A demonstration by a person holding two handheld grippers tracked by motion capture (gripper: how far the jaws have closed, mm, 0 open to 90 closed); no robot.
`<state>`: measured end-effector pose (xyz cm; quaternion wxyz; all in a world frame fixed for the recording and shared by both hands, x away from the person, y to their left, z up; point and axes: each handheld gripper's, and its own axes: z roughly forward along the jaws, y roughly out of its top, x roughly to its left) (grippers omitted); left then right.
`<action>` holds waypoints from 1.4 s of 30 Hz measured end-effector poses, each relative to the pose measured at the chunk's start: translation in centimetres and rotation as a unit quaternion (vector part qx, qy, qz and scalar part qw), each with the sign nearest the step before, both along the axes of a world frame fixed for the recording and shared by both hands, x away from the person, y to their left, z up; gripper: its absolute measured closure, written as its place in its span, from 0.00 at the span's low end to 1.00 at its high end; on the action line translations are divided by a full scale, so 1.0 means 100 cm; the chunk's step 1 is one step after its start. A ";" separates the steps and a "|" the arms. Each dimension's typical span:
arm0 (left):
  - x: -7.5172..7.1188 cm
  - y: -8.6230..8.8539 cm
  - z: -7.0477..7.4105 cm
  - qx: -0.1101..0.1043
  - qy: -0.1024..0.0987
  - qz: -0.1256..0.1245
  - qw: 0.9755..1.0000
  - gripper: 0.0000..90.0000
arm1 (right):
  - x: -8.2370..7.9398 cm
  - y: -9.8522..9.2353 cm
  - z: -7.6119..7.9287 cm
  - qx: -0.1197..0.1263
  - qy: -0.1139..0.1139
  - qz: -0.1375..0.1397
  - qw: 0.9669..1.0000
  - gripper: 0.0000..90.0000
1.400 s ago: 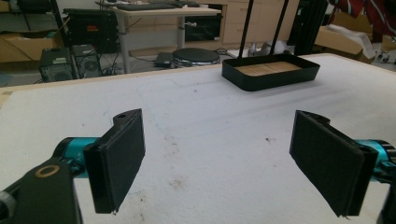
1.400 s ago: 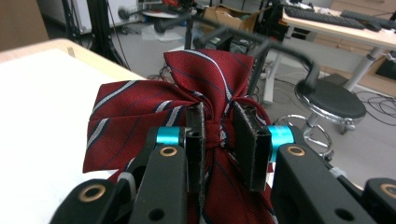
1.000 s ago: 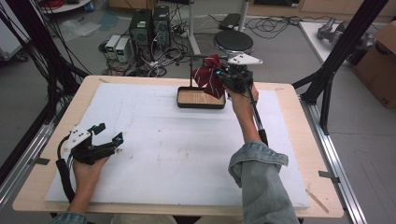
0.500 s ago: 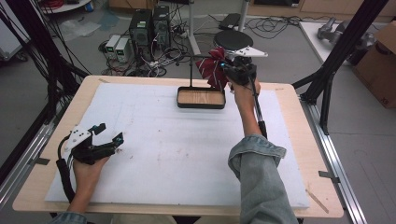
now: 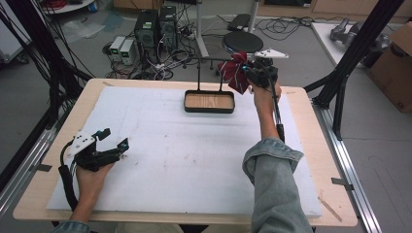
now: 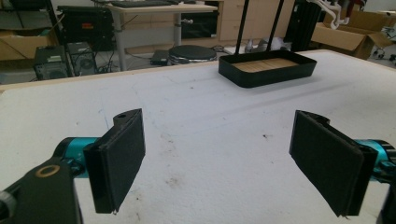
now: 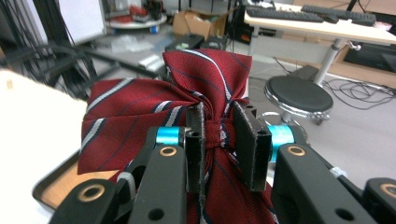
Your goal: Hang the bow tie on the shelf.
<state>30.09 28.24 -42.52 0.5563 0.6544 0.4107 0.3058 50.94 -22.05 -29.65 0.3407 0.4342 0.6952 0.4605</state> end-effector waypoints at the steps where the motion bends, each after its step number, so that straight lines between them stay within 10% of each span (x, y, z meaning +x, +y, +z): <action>1: 0.000 0.000 0.000 0.000 0.000 0.000 1.000 0.21 | 0.000 0.000 -0.002 -0.005 0.001 0.002 1.000 0.83; 14: 0.000 0.000 0.000 -0.001 0.000 -0.004 1.000 0.21 | -0.004 -0.007 -0.025 -0.006 0.028 0.017 0.999 0.82; 26: 0.000 0.000 0.000 0.000 0.000 -0.005 1.000 0.21 | 0.004 0.012 -0.042 -0.055 0.061 0.028 0.996 0.82; 42: 0.000 -0.001 0.000 -0.001 -0.001 -0.006 1.000 0.21 | 0.008 0.024 -0.050 -0.048 0.049 -0.003 0.998 0.79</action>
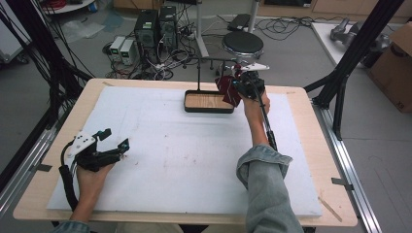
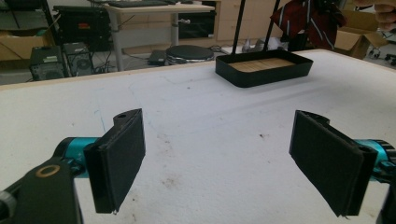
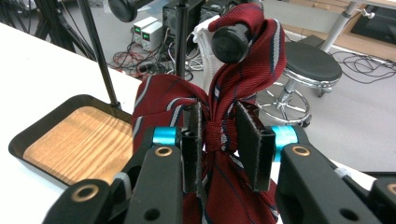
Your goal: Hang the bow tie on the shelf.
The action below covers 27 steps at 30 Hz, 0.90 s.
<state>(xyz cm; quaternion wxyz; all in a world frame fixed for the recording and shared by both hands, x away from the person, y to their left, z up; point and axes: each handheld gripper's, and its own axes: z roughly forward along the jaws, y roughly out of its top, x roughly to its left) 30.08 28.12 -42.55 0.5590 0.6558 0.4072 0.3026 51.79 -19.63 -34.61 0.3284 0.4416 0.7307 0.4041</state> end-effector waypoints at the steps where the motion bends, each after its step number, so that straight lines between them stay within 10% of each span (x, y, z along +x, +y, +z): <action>1: 0.000 0.000 0.000 0.000 0.000 0.000 1.000 0.21 | 0.001 0.001 -0.001 0.003 -0.001 -0.001 1.000 0.78; 27: -0.002 0.001 0.000 0.002 0.000 0.000 1.000 0.21 | -0.005 -0.005 0.006 0.018 0.013 -0.009 1.000 0.45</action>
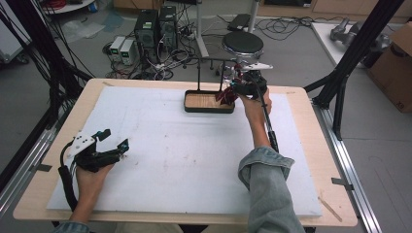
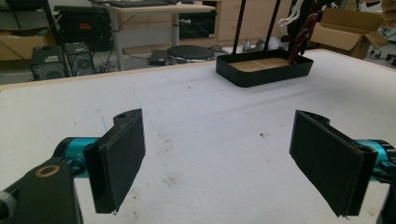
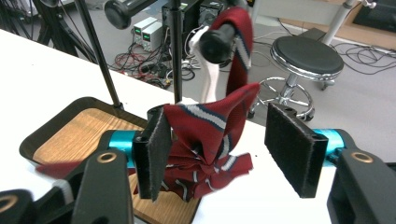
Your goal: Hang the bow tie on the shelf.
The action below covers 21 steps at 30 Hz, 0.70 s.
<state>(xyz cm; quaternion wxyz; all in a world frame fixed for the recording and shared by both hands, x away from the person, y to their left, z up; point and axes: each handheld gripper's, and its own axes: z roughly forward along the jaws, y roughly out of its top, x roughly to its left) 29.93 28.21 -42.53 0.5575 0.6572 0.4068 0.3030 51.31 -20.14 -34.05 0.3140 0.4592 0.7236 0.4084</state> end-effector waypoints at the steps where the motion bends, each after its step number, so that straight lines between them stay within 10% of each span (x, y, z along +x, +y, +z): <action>1: 0.000 0.000 0.000 0.000 -0.001 0.001 1.000 0.21 | -0.001 -0.001 0.001 0.004 0.001 -0.001 1.000 0.43; 21: 0.002 -0.003 0.000 0.004 -0.001 0.000 1.000 0.21 | -0.028 -0.027 0.037 0.063 -0.039 0.008 0.997 0.29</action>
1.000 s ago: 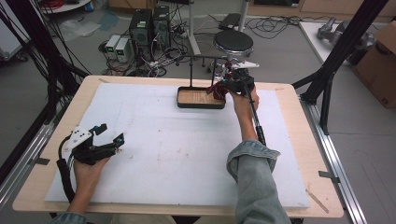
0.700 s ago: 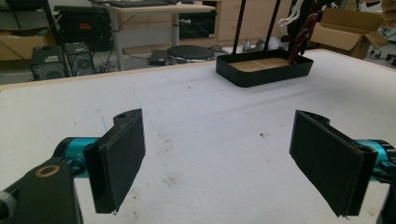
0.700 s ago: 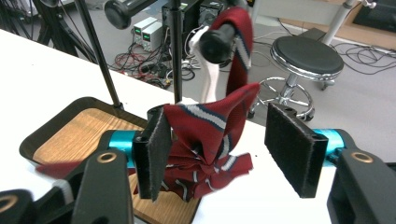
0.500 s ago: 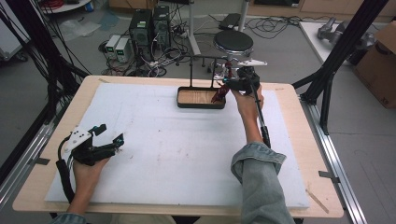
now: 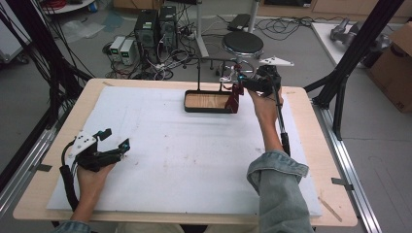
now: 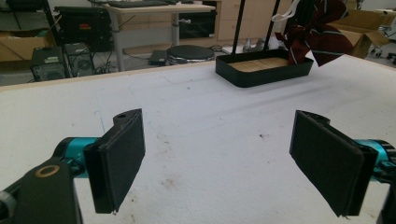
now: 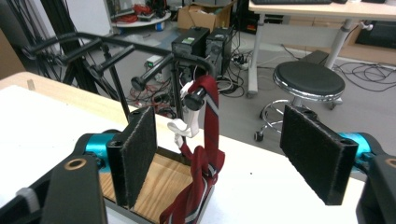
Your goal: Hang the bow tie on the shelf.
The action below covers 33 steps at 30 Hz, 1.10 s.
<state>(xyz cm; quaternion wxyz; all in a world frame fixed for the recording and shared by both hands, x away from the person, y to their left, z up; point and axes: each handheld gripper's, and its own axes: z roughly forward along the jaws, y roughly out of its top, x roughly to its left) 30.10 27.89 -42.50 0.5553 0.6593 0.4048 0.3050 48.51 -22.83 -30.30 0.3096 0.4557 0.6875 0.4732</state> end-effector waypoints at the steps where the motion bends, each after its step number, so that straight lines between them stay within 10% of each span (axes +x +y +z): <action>1: 0.000 0.000 0.000 0.000 0.001 0.000 1.000 0.21 | -0.002 -0.002 0.002 0.003 -0.003 0.000 1.000 0.28; 25: 0.001 -0.005 0.001 0.001 -0.002 -0.003 1.000 0.20 | -0.066 -0.064 0.022 0.040 -0.057 -0.030 0.997 0.13; 33: 0.001 -0.005 0.001 0.001 -0.002 -0.002 1.000 0.20 | -0.101 -0.083 0.025 0.054 -0.110 -0.035 0.992 0.13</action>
